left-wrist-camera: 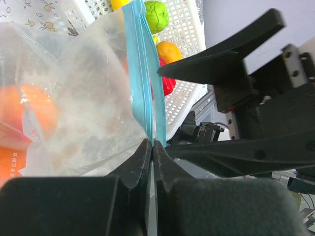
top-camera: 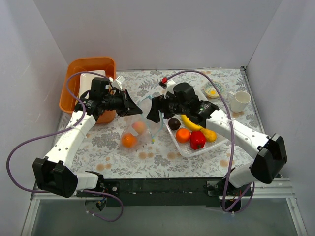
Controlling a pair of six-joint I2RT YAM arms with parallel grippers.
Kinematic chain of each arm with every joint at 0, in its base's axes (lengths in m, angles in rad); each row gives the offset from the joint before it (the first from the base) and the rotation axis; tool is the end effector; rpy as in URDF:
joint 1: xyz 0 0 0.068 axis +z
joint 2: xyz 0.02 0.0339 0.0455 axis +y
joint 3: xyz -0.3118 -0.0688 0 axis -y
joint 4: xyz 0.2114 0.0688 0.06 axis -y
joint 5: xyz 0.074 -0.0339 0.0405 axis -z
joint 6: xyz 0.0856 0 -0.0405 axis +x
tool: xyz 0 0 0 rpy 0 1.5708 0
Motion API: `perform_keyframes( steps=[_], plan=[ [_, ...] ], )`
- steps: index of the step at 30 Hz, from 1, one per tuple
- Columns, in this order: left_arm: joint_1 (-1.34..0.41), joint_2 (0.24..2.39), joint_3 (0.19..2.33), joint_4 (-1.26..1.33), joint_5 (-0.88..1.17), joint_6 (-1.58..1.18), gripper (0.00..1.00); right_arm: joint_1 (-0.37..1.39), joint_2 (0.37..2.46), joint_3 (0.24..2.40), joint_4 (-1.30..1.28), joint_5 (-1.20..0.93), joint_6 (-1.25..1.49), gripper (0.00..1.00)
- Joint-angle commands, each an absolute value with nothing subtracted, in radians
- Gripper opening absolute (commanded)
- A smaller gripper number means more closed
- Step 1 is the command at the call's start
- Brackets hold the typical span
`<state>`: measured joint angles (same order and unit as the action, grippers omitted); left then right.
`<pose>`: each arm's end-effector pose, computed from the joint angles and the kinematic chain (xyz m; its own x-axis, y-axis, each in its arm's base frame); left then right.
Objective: Place the food in the zip-top bag and seal the zipper
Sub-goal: Place the fake fruit in the zipper food storage bag, then pick up the fake fruit from the bin.
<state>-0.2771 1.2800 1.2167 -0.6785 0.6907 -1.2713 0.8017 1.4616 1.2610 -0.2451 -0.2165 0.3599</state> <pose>0.2242 -0.1205 0.3641 -0.8249 -0.5311 0.1937 -0.4254 0.3574 -0.8314 0.2284 0.2624 0.3722 -0.5752 -0.0997 -0.8119 -0.6774 0.6145 0.4044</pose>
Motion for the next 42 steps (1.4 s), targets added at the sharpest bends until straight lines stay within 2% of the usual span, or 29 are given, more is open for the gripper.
perform_keyframes(
  steps=[1, 2, 6, 11, 13, 16, 20, 27, 33, 38, 42],
  plan=[
    [-0.279, 1.253, 1.250, -0.696, 0.684, -1.262, 0.00, 0.804, 1.341, 1.281, -0.256, -0.046, 0.353, 0.98],
    [-0.279, 1.252, 1.247, -0.698, 0.684, -1.262, 0.00, 0.792, 1.319, 1.264, -0.259, 0.050, 0.360, 0.98],
    [-0.281, 1.252, 1.241, -0.698, 0.683, -1.261, 0.00, 0.733, 1.206, 1.148, -0.285, 0.192, 0.409, 0.98],
    [-0.279, 1.250, 1.244, -0.696, 0.686, -1.258, 0.00, 0.608, 1.238, 1.101, -0.391, 0.284, 0.405, 0.98],
    [-0.279, 1.250, 1.243, -0.695, 0.692, -1.258, 0.00, 0.534, 1.311, 1.124, -0.470, 0.279, 0.405, 0.98],
    [-0.279, 1.246, 1.238, -0.692, 0.696, -1.259, 0.00, 0.471, 1.391, 1.134, -0.460, 0.212, 0.370, 0.98],
    [-0.281, 1.243, 1.235, -0.693, 0.696, -1.259, 0.00, 0.439, 1.482, 1.131, -0.411, 0.155, 0.344, 0.98],
    [-0.279, 1.238, 1.224, -0.690, 0.701, -1.258, 0.00, 0.420, 1.626, 1.175, -0.420, 0.181, 0.339, 0.98],
    [-0.279, 1.232, 1.226, -0.704, 0.693, -1.255, 0.00, 0.411, 1.675, 1.184, -0.410, 0.229, 0.339, 0.98],
    [-0.279, 1.224, 1.213, -0.699, 0.695, -1.259, 0.00, 0.394, 1.686, 1.177, -0.405, 0.210, 0.339, 0.88],
    [-0.279, 1.229, 1.216, -0.693, 0.698, -1.264, 0.00, 0.391, 1.689, 1.166, -0.377, 0.184, 0.330, 0.88]
  ],
)
